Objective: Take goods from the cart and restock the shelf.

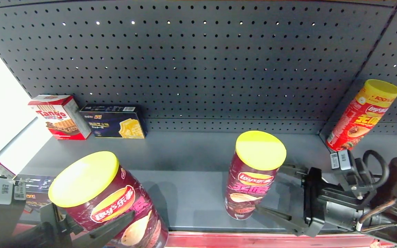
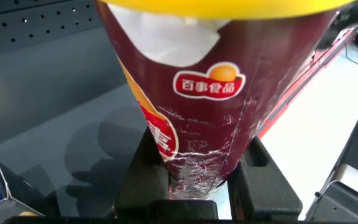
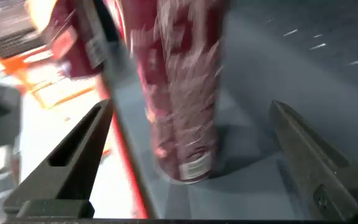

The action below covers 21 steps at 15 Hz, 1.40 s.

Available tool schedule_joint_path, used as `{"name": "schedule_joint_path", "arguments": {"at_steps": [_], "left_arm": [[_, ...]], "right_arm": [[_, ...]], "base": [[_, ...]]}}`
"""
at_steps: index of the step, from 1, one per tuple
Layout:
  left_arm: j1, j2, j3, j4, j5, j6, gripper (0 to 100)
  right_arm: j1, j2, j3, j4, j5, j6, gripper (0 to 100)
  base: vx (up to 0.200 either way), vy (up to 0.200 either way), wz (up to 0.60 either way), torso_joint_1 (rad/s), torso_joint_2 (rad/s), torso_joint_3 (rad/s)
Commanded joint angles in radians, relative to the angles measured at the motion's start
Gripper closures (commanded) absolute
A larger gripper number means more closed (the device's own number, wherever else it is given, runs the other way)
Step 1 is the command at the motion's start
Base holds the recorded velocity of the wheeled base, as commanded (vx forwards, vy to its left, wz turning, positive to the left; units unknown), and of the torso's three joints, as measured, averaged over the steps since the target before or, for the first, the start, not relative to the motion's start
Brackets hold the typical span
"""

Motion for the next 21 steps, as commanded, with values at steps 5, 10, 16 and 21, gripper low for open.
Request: {"name": "schedule_joint_path", "arguments": {"at_steps": [5, 10, 16, 21], "left_arm": [[-0.009, 0.001, -0.005, -0.002, -0.003, 0.002, 100], [-0.005, 0.007, -0.053, 0.000, -0.001, 0.002, 100], [-0.017, 0.081, -0.117, 0.000, -0.003, 0.017, 100], [-0.020, 0.113, -0.144, 0.000, -0.006, 0.039, 100]], "right_arm": [[-0.121, -0.480, 0.118, 0.257, -0.065, 0.000, 0], [-0.141, -1.118, 0.120, 0.973, -0.371, 0.001, 0], [-0.227, -1.617, 0.210, 1.442, -0.625, 0.069, 0], [-0.218, -1.638, 0.224, 1.436, -0.621, 0.139, 0]], "base": [[0.000, 0.000, 0.00, 0.000, 0.00, 0.000], [0.000, 0.000, 0.00, 0.000, 0.00, 0.000], [0.000, 0.000, 0.00, 0.000, 0.00, 0.000], [0.000, 0.000, 0.00, 0.000, 0.00, 0.000]]}}
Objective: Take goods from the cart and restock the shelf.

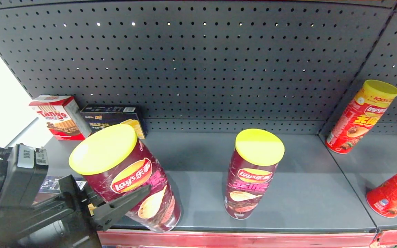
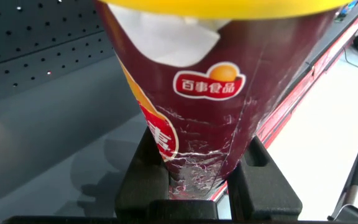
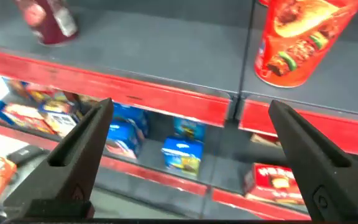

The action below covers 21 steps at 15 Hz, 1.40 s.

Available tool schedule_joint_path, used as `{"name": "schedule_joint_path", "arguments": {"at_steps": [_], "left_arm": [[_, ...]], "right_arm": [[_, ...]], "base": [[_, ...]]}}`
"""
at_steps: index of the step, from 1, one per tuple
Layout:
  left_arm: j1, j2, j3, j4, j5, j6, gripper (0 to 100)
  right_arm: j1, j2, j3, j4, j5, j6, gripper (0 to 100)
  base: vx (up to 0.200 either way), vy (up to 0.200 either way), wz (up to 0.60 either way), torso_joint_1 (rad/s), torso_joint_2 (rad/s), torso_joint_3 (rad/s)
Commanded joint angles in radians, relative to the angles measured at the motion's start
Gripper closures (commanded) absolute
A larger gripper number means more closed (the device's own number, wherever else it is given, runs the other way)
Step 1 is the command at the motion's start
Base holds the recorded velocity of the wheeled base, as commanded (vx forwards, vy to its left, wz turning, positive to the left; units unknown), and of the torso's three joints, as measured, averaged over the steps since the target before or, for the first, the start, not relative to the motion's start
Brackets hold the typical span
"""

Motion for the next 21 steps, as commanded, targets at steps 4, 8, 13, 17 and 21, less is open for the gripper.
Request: {"name": "schedule_joint_path", "arguments": {"at_steps": [4, 8, 13, 17, 21], "left_arm": [[-0.014, 0.029, -0.011, 0.000, 0.000, 0.000, 100], [-0.011, 0.029, -0.013, 0.000, 0.000, 0.000, 100], [-0.014, 0.031, -0.016, -0.003, -0.002, 0.000, 100], [-0.016, 0.028, -0.014, -0.003, -0.003, 0.002, 100], [-0.013, 0.036, -0.023, -0.002, -0.003, 0.002, 100]], "right_arm": [[0.095, -0.037, 0.001, 0.000, 0.005, -0.032, 0], [0.022, -0.037, -0.003, 0.003, -0.123, -0.123, 0], [-0.040, 0.034, -0.003, 0.000, -0.170, -0.120, 0], [-0.271, 0.072, -0.005, 0.001, -0.184, -0.112, 0], [-0.313, -0.037, 0.011, -0.029, -0.156, -0.080, 0]], "base": [[0.000, 0.000, 0.00, 0.000, 0.00, 0.000], [0.000, 0.000, 0.00, 0.000, 0.00, 0.000], [0.000, 0.000, 0.00, 0.000, 0.00, 0.000], [0.000, 0.000, 0.00, 0.000, 0.00, 0.000], [0.000, 0.000, 0.00, 0.000, 0.00, 0.000]]}}
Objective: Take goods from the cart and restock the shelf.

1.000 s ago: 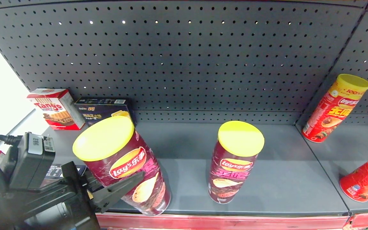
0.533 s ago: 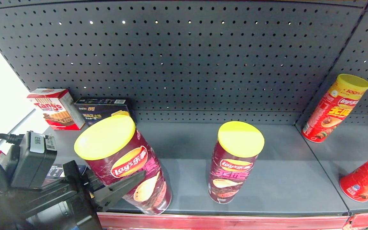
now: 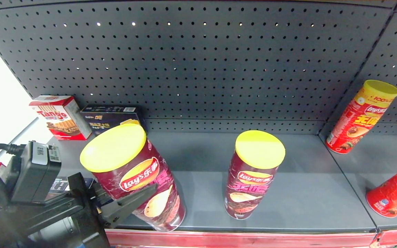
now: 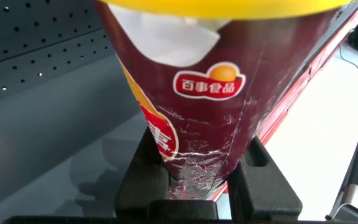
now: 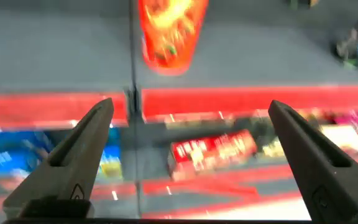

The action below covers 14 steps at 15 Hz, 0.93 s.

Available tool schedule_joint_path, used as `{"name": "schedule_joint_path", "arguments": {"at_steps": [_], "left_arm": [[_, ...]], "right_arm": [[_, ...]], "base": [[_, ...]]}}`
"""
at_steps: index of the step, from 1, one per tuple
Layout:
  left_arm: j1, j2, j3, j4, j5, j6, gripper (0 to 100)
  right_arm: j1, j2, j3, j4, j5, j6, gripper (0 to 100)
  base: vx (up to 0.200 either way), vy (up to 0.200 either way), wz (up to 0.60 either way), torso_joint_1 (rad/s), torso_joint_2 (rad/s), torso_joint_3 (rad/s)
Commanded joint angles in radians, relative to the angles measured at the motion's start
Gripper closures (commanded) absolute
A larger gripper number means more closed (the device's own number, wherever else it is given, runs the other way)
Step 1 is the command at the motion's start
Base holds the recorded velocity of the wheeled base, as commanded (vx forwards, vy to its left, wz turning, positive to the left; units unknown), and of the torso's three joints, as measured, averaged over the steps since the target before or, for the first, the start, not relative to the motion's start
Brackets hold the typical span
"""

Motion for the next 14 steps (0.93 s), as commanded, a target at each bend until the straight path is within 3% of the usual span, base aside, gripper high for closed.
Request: {"name": "schedule_joint_path", "arguments": {"at_steps": [1, 2, 3, 4, 5, 7, 10, 12, 14], "left_arm": [[0.001, 0.005, -0.001, 0.001, -0.001, 0.000, 100], [0.003, 0.021, -0.006, -0.002, -0.010, 0.000, 100], [0.004, 0.027, -0.006, -0.003, -0.018, 0.000, 100], [0.004, 0.028, -0.007, -0.002, -0.019, 0.000, 100], [0.006, 0.035, -0.006, -0.002, -0.019, 0.000, 100], [0.010, 0.035, -0.006, -0.002, -0.021, -0.002, 100], [0.018, 0.048, -0.027, 0.000, -0.103, -0.006, 100], [0.061, 0.065, -0.116, 0.021, -0.174, -0.006, 100], [0.087, 0.082, -0.229, 0.145, -0.183, -0.005, 100]], "right_arm": [[-0.001, -0.042, 0.013, -0.010, 0.027, 0.009, 0], [-0.001, -0.042, 0.017, -0.016, 0.228, 0.025, 0], [-0.003, -0.042, 0.028, -0.046, 0.255, 0.035, 0], [-0.003, -0.042, 0.037, -0.065, 0.231, 0.038, 0], [-0.003, -0.042, 0.042, -0.016, 0.136, 0.085, 0], [-0.003, -0.042, 0.042, -0.014, 0.132, 0.065, 0], [-0.003, -0.042, 0.042, -0.014, 0.132, 0.085, 0], [-0.003, -0.042, 0.042, -0.014, 0.132, 0.087, 0], [-0.003, -0.042, 0.042, -0.014, 0.132, 0.087, 0]], "base": [[0.000, 0.000, 0.00, 0.000, 0.00, 0.000], [0.000, 0.000, 0.00, 0.000, 0.00, 0.000], [0.000, 0.000, 0.00, 0.000, 0.00, 0.000], [0.000, 0.000, 0.00, 0.000, 0.00, 0.000], [0.000, 0.000, 0.00, 0.000, 0.00, 0.000], [0.000, 0.000, 0.00, 0.000, 0.00, 0.000], [0.000, 0.000, 0.00, 0.000, 0.00, 0.000], [0.000, 0.000, 0.00, 0.000, 0.00, 0.000], [0.000, 0.000, 0.00, 0.000, 0.00, 0.000]]}}
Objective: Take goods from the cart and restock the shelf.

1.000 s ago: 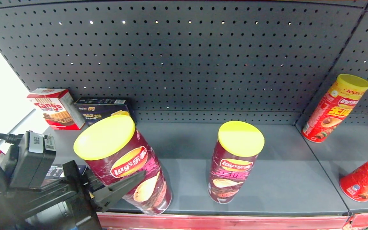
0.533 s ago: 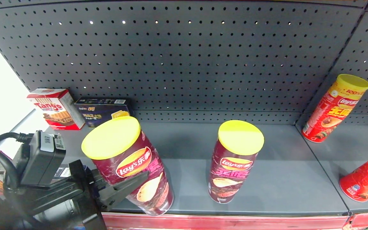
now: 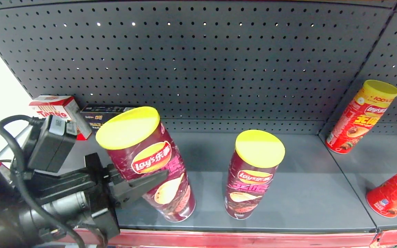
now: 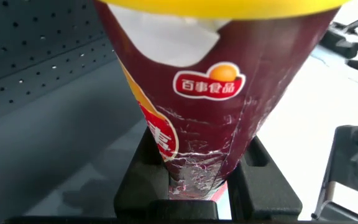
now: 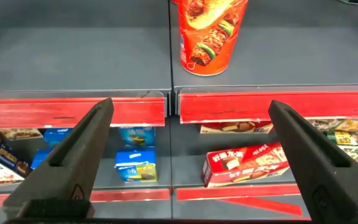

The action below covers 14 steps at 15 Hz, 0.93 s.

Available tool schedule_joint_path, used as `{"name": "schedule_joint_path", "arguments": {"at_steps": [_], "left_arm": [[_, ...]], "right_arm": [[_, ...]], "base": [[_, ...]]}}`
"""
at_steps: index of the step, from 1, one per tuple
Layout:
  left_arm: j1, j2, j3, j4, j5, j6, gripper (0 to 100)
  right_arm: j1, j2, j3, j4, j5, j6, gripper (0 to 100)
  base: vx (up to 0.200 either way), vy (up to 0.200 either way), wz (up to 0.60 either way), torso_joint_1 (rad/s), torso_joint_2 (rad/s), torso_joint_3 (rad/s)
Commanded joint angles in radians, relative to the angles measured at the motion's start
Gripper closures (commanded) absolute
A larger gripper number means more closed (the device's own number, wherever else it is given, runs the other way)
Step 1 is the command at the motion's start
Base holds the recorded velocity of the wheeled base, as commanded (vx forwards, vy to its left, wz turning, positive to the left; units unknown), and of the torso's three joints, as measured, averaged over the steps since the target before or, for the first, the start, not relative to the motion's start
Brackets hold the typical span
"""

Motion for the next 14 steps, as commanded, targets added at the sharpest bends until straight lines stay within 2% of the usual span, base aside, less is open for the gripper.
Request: {"name": "schedule_joint_path", "arguments": {"at_steps": [1, 2, 3, 4, 5, 7, 10, 11, 12, 13, 14], "left_arm": [[0.025, 0.023, -0.166, 0.155, -0.007, 0.005, 100], [0.025, 0.026, -0.260, 0.267, -0.007, 0.010, 100], [0.022, 0.035, -0.318, 0.353, -0.009, 0.050, 100], [0.023, 0.045, -0.343, 0.394, -0.018, 0.086, 100], [0.031, 0.075, -0.373, 0.420, -0.043, 0.106, 100], [0.037, 0.118, -0.427, 0.449, -0.069, 0.116, 100], [0.057, 0.212, -0.491, 0.454, -0.069, 0.171, 100], [0.050, 0.238, -0.522, 0.459, -0.066, 0.169, 100], [0.053, 0.258, -0.539, 0.449, -0.069, 0.182, 100], [0.059, 0.325, -0.593, 0.445, -0.069, 0.203, 100], [0.062, 0.371, -0.648, 0.443, -0.070, 0.209, 100]], "right_arm": [[0.000, 0.000, 0.001, 0.000, 0.000, 0.000, 0], [0.000, 0.000, 0.001, 0.000, 0.000, 0.000, 0], [0.000, 0.000, 0.001, 0.000, 0.000, 0.000, 0], [0.000, 0.000, 0.001, 0.000, 0.000, 0.000, 0], [0.000, 0.000, 0.001, 0.000, 0.000, 0.000, 0], [0.000, 0.000, 0.001, 0.000, 0.000, 0.000, 0], [0.000, 0.000, 0.001, 0.000, 0.000, 0.000, 0], [0.000, 0.000, 0.001, 0.000, 0.000, 0.000, 0], [0.000, 0.000, 0.001, 0.000, 0.000, 0.000, 0], [0.000, 0.000, 0.001, 0.000, 0.000, 0.000, 0], [0.000, 0.000, 0.001, 0.000, 0.000, 0.000, 0]], "base": [[0.000, 0.000, 0.00, 0.000, 0.00, 0.000], [0.000, 0.000, 0.00, 0.000, 0.00, 0.000], [0.000, 0.000, 0.00, 0.000, 0.00, 0.000], [0.000, 0.000, 0.00, 0.000, 0.00, 0.000], [0.000, 0.000, 0.00, 0.000, 0.00, 0.000], [0.000, 0.000, 0.00, 0.000, 0.00, 0.000], [0.000, 0.000, 0.00, 0.000, 0.00, 0.000], [0.000, 0.000, 0.00, 0.000, 0.00, 0.000], [0.000, 0.000, 0.00, 0.000, 0.00, 0.000], [0.000, 0.000, 0.00, 0.000, 0.00, 0.000], [0.000, 0.000, 0.00, 0.000, 0.00, 0.000]]}}
